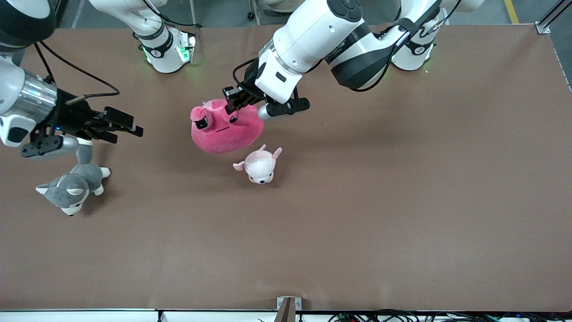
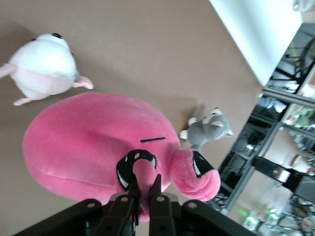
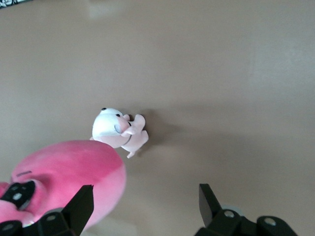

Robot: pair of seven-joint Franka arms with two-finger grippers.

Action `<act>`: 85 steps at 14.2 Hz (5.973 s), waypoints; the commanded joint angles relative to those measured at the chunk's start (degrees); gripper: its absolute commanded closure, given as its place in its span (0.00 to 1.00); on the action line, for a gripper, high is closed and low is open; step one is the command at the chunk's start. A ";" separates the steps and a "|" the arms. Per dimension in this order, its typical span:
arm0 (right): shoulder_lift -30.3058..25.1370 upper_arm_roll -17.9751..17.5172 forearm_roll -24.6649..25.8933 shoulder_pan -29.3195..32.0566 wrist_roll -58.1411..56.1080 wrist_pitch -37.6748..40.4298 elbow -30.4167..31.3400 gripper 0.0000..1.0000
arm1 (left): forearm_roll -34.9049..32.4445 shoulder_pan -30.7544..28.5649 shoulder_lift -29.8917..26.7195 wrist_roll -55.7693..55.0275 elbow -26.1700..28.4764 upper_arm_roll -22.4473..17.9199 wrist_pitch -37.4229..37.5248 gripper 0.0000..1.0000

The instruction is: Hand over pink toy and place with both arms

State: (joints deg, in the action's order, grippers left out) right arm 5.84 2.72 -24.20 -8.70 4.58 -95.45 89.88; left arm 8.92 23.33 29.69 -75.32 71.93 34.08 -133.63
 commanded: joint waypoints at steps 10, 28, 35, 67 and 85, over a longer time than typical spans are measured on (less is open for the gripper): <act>1.81 0.35 -8.67 -6.59 12.90 0.17 -3.74 0.30 | 0.84 2.60 2.74 -2.72 -1.88 -0.24 -3.39 0.99; 2.77 0.44 0.55 -12.13 13.00 1.23 -1.46 0.68 | 0.83 2.51 2.74 -4.22 -1.62 -0.25 -3.21 0.94; 2.69 0.44 0.47 -12.30 13.53 3.69 -1.72 0.97 | 0.57 2.51 2.74 -5.63 -1.18 -0.33 -3.12 0.89; 15.06 1.32 0.74 8.96 -1.59 6.68 -3.47 0.98 | -15.81 -26.32 -22.38 59.72 10.05 -17.09 42.49 0.00; 26.67 1.23 -6.47 11.52 -10.91 2.11 -2.87 0.96 | -10.15 -20.69 -32.77 61.96 18.07 -25.83 46.36 0.00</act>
State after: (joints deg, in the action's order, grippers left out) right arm 31.13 4.63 -29.36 2.05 -5.47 -93.44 87.46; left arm -1.43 2.71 -2.26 -11.62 89.23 7.37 -87.50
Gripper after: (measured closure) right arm 0.899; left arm 0.000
